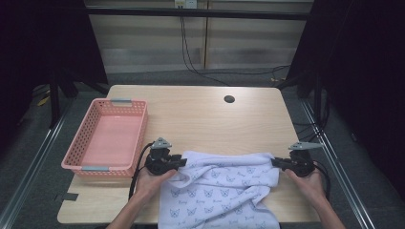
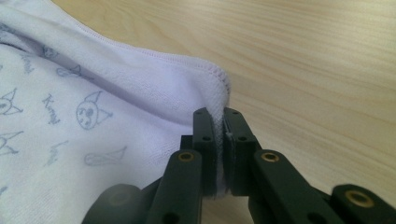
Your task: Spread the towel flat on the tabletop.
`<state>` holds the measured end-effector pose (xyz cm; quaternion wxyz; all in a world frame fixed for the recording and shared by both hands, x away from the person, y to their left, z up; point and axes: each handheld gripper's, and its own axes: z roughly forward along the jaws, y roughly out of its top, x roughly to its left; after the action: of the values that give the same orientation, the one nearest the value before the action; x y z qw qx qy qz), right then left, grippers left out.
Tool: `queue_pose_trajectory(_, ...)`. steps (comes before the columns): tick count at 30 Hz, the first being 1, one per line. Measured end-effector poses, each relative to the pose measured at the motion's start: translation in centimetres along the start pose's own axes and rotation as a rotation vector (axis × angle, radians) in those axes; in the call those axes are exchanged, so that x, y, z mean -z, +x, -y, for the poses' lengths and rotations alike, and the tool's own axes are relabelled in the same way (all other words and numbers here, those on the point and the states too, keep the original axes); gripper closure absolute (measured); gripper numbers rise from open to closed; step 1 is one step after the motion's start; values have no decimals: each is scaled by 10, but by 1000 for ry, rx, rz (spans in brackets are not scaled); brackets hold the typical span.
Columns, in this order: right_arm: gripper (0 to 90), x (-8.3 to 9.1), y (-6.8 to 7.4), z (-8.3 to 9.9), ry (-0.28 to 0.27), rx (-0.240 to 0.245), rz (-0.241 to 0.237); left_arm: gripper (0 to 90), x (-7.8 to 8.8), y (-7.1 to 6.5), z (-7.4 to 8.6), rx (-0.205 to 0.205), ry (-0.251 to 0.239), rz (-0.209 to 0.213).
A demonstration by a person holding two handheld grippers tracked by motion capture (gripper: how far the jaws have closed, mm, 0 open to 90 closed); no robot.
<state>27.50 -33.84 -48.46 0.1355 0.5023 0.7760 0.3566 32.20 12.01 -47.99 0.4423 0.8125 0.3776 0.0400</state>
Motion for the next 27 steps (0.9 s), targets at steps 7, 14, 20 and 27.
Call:
queue_pose_trajectory(7,853,-2,-2,-2,-11,2,-2,566,-28,14,-19,-36,25,9)
queue_pose_trajectory(14,850,-2,-3,-1,-23,5,-11,469,-43,22,-12,-53,91,6)
queue_pose_trajectory(20,847,-3,-1,-1,-23,6,-23,682,-43,17,-9,-119,105,41)
queue_pose_trajectory(27,854,1,2,-5,-48,9,-43,851,-37,15,-15,-94,76,88)
